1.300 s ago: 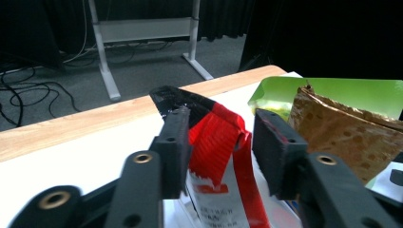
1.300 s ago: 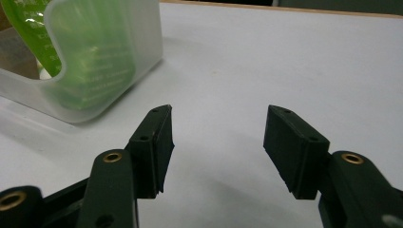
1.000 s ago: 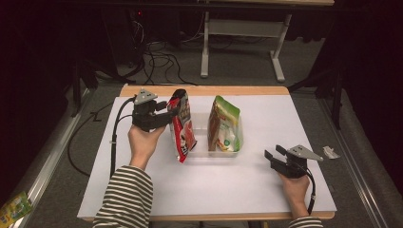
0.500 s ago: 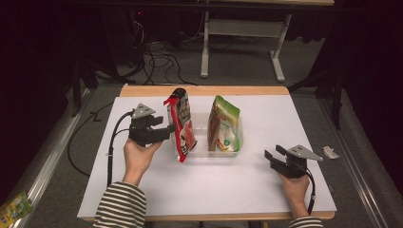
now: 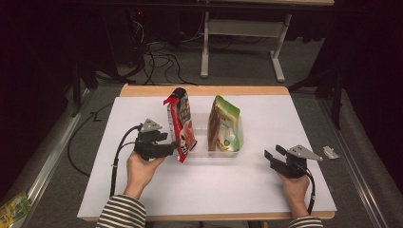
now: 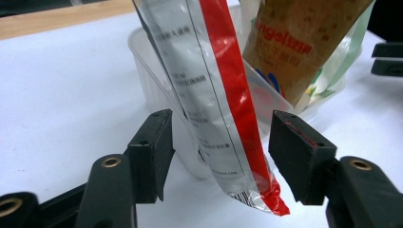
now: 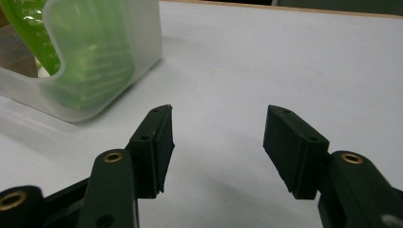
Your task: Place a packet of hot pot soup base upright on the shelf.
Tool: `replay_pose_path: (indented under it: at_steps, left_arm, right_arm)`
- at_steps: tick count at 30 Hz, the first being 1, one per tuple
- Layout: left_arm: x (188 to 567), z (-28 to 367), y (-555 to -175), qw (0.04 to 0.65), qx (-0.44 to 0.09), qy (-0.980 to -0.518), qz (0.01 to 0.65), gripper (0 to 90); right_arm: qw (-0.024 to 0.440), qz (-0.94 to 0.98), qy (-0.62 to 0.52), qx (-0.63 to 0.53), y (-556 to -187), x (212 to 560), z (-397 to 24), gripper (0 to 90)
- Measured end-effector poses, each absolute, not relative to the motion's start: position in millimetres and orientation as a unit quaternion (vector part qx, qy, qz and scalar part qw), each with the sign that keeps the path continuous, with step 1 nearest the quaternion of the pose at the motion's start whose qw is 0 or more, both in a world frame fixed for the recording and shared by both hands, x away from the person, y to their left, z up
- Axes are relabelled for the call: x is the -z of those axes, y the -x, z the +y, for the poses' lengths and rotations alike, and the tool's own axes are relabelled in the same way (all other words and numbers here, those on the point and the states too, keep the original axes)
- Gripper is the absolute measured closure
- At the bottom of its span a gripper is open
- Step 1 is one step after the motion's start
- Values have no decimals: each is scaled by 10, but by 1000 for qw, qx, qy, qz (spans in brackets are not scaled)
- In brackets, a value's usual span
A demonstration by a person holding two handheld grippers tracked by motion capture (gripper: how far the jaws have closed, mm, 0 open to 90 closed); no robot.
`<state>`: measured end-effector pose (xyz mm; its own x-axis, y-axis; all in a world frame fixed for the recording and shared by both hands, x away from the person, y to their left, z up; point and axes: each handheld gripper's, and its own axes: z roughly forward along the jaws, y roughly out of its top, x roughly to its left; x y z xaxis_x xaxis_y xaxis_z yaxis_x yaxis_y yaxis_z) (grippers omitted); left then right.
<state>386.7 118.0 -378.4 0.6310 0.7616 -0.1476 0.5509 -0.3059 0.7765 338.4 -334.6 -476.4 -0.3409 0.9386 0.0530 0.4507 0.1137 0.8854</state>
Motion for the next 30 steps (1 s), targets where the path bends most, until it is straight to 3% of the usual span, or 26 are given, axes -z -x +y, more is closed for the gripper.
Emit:
replay_pose_path:
  at_steps: [30]
  left_arm:
    - [3876,950,-3971,395,-130,-820,394,583]
  right_arm:
    - [278,694,-501,-436,-3390,4765,-3351,435]
